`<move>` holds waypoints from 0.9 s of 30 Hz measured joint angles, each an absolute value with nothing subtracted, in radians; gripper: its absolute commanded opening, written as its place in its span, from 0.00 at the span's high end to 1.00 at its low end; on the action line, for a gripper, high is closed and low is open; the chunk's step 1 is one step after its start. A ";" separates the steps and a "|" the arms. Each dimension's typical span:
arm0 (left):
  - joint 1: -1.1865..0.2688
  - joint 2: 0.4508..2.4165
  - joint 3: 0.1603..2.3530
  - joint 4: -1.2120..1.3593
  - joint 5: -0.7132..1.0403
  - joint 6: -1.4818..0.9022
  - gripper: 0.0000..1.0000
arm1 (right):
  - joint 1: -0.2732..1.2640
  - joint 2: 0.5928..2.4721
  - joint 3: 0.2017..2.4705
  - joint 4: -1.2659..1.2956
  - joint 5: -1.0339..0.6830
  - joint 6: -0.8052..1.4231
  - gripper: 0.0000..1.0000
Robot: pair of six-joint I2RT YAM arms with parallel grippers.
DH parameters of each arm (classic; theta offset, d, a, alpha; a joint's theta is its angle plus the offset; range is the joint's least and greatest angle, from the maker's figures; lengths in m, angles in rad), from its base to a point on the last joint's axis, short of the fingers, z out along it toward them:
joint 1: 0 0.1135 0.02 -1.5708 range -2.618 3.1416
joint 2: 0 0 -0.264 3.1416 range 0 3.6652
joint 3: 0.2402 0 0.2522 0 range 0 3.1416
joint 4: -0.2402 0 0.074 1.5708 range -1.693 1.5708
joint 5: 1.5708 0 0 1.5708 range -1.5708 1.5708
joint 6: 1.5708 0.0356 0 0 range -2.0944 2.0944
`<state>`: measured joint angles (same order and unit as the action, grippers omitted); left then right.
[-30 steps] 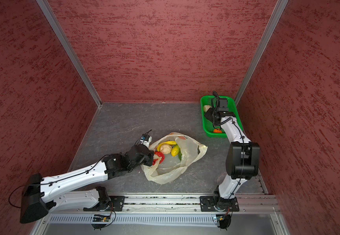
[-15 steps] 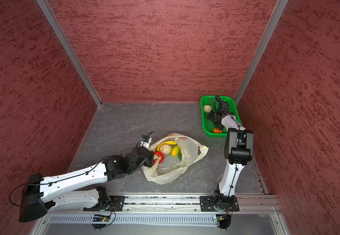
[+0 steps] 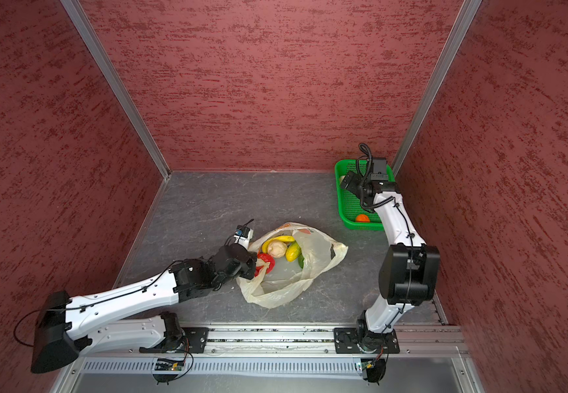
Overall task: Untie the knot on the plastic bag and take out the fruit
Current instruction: 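Open the right gripper to drop the avocado into the green basket, then move the right gripper back into the bag mouth toward the remaining fruit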
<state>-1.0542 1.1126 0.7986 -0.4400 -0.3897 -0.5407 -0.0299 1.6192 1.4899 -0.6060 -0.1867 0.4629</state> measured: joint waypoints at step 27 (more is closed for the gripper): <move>-1.055 1.113 0.799 -0.434 -0.419 -0.527 1.00 | 0.835 1.168 1.155 -0.878 -0.159 0.588 0.11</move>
<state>-1.0550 1.1126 0.7986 -0.4339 -0.4187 -0.5266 0.8352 1.1675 1.1553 -0.8783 -0.1593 0.5877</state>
